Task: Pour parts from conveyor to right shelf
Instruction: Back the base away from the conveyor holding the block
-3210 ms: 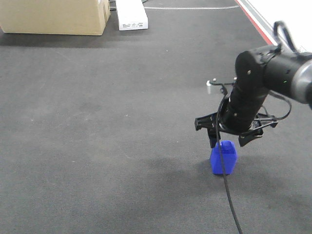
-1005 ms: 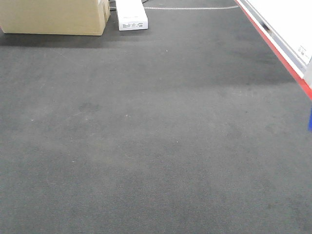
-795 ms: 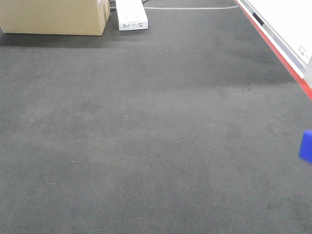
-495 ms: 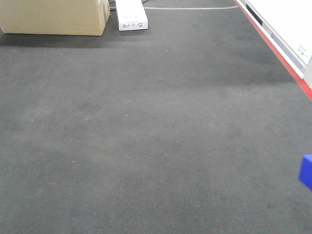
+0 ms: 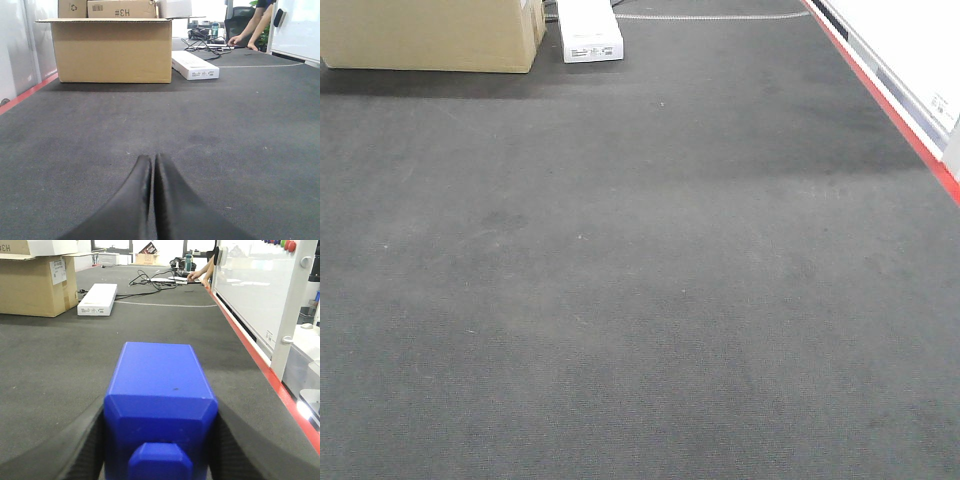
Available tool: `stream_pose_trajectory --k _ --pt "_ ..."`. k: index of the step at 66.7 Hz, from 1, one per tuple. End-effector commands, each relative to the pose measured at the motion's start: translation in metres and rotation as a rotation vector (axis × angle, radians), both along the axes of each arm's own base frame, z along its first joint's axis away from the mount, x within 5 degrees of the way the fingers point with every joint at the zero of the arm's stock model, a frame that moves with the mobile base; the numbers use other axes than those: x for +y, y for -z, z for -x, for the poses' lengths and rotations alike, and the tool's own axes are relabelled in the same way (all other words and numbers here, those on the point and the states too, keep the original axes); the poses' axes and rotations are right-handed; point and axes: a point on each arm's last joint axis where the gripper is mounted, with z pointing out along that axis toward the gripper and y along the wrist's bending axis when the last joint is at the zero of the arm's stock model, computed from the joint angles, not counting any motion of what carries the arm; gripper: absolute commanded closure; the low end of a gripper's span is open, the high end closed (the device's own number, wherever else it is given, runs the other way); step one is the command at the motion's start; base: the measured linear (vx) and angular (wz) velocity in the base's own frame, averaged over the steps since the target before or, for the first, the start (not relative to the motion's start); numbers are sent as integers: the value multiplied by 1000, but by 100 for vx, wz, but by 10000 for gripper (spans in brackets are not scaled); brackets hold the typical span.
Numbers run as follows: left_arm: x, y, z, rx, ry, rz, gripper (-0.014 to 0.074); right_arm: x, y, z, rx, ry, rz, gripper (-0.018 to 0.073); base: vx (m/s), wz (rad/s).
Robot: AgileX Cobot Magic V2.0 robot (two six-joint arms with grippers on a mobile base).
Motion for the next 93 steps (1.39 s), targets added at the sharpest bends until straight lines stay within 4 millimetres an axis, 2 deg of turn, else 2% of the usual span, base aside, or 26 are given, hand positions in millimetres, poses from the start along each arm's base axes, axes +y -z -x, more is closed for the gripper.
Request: stream_pose_trajectory --k 1,93 --pt "-1 -13 2 -98 8 12 603 -1 -15 0 -105 7 -4 561 0 0" --pt "-1 -13 2 -98 8 12 603 -1 -15 0 -101 7 -5 561 -2 1"
